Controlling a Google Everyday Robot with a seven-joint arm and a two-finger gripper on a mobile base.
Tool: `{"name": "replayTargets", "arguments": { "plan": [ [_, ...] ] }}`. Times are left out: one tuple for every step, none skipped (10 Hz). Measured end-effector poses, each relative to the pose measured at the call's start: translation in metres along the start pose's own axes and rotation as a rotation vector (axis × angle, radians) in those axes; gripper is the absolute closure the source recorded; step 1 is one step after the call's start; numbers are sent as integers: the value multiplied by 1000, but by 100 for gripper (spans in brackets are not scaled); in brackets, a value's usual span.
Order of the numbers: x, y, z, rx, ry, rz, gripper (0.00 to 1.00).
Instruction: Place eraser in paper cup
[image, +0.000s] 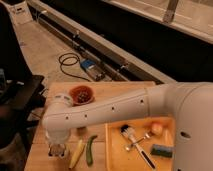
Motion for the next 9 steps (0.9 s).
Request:
{"name": "replayTargets", "arguments": {
  "plan": [
    [-1, 0, 3, 8, -7, -1, 55],
    [-2, -1, 6, 15, -12, -3, 44],
    [-2, -2, 7, 20, -15, -4, 36],
    [-3, -3, 8, 24, -17, -5, 26],
    [-4, -3, 9, 27, -20, -7, 20],
    [-4, -3, 10, 28, -20, -8, 20],
    [-4, -3, 9, 28, -20, -9, 20],
    [-4, -4, 8, 29, -18, -11, 20],
    [-4, -4, 6, 26, -15, -12, 20]
  ]
}}
